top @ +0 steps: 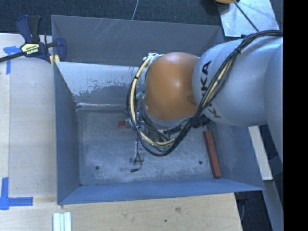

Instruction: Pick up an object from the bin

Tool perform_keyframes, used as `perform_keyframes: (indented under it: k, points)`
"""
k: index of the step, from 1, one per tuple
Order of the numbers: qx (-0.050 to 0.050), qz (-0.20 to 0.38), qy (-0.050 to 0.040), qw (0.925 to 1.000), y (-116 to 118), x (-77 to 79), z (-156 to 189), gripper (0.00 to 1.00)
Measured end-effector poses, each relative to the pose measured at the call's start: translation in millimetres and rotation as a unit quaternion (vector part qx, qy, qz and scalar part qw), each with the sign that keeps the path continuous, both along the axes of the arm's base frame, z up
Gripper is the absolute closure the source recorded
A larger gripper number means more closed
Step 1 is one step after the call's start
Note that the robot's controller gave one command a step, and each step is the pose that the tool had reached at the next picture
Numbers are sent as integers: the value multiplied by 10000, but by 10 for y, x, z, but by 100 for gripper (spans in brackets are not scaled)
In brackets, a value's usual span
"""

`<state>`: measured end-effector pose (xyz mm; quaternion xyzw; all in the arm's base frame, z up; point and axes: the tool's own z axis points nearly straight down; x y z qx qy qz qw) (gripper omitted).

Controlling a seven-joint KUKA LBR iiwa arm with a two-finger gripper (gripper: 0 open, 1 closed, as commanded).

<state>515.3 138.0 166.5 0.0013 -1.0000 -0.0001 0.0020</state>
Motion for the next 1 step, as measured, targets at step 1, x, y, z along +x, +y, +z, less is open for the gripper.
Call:
perform_keyframes:
  k: [1]
  points:
    - [5, -14, -33, 10000, -5, 19, 30, 0]
